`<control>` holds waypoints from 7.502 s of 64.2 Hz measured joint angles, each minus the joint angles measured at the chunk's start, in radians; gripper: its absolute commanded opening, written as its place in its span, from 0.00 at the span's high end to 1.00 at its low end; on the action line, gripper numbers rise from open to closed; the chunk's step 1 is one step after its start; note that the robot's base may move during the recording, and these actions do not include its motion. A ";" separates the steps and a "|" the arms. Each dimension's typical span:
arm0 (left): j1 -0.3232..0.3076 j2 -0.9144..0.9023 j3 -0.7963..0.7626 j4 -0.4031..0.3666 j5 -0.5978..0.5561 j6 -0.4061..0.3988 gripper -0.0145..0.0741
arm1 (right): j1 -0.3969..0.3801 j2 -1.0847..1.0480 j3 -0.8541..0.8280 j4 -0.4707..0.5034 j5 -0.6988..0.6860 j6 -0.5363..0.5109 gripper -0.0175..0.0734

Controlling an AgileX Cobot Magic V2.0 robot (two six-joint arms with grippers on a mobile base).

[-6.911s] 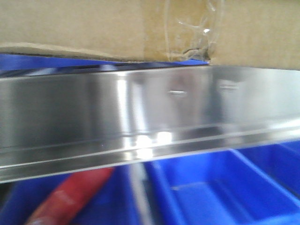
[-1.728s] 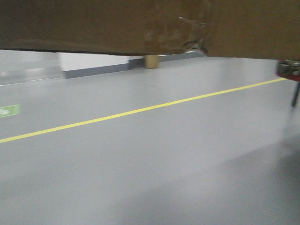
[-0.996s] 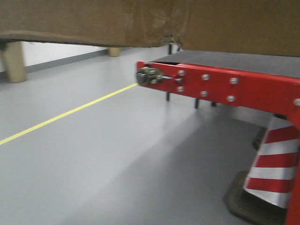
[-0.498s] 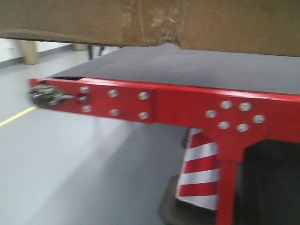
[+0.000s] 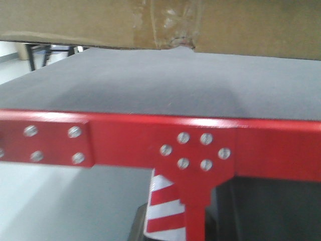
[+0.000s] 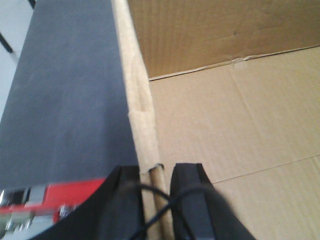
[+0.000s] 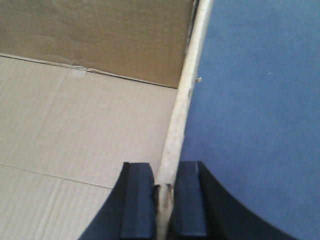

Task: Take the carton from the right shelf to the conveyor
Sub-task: 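Carry the carton over the grey belt of the red conveyor, then lower the carton onto the belt with both grippers, then open both grippers and withdraw them from the carton sides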

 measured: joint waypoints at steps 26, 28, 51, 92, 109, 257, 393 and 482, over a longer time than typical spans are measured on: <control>0.000 0.000 0.000 0.002 0.000 0.000 0.86 | 0.000 0.000 0.000 0.000 -0.002 0.000 0.87; 0.000 0.000 0.000 0.002 0.000 0.000 0.86 | 0.000 0.000 0.000 0.000 -0.002 0.000 0.87; 0.000 0.000 0.000 0.002 0.000 0.000 0.86 | 0.000 0.000 0.000 0.000 -0.002 0.000 0.87; 0.000 0.000 0.000 0.002 0.000 0.000 0.86 | 0.000 0.000 0.000 0.000 -0.002 0.000 0.87; 0.000 0.000 0.000 0.002 0.000 0.000 0.86 | 0.000 0.000 0.000 0.000 -0.002 0.000 0.87; 0.202 0.406 0.000 -0.052 -0.189 0.016 0.21 | -0.116 0.452 -0.001 0.001 -0.266 -0.004 0.19; 0.729 -1.013 1.280 -0.373 -0.921 0.420 0.83 | -0.421 -0.891 1.094 0.002 -0.893 -0.094 0.88; 0.739 -1.333 1.767 -0.438 -1.199 0.424 0.83 | -0.421 -0.891 1.094 0.002 -0.901 -0.094 0.88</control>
